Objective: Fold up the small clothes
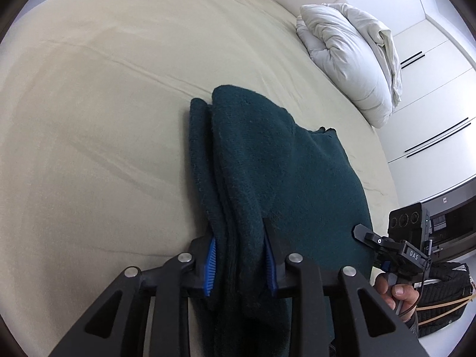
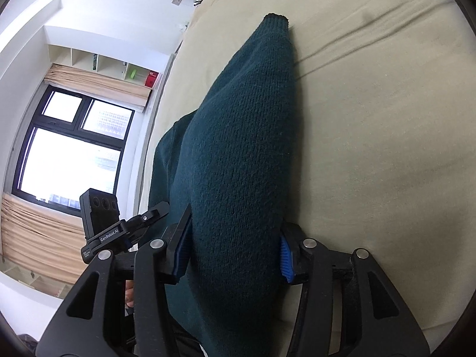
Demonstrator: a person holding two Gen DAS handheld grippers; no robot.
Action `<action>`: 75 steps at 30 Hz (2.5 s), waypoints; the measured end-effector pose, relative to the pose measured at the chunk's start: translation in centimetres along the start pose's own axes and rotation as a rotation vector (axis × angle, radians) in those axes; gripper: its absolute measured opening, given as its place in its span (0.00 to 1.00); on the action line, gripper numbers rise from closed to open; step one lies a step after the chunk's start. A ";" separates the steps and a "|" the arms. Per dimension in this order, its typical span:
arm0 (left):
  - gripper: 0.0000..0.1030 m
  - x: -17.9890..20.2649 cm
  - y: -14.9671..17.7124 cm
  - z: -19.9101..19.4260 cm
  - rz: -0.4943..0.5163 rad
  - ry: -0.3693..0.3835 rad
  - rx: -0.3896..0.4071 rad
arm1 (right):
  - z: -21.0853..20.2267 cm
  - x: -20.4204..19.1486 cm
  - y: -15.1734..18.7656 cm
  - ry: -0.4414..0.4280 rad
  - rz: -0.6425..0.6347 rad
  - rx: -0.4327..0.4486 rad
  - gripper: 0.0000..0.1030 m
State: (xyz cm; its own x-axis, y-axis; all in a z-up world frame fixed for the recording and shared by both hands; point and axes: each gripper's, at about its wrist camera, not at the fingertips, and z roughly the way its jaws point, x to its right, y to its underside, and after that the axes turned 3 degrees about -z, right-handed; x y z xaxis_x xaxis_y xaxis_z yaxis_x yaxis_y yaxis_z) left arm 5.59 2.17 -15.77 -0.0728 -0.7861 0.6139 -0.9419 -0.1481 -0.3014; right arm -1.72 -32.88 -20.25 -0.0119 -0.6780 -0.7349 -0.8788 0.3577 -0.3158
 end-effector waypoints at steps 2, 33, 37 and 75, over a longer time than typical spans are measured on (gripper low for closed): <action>0.28 -0.2 0.1 0.0 -0.012 0.008 0.004 | -0.3 0.3 -0.7 0.006 -0.005 -0.005 0.44; 0.34 6.2 5.5 -5.7 0.216 -0.112 0.232 | -6.7 -7.4 2.1 0.143 -0.180 0.257 0.54; 0.34 5.7 6.5 -5.1 0.212 -0.132 0.217 | -4.6 -9.2 2.9 0.187 -0.254 0.216 0.54; 0.45 2.1 7.6 -3.5 0.091 -0.142 0.145 | -2.6 -1.0 4.8 0.167 -0.037 -0.024 0.25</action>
State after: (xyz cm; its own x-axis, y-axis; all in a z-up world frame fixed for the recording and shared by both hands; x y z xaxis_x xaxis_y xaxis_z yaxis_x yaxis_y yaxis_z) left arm -2.89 1.53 -14.22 -0.0991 -0.8750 0.4738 -0.8758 -0.1493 -0.4590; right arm -7.14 -32.17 -19.46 -0.0564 -0.7887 -0.6122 -0.8911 0.3164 -0.3255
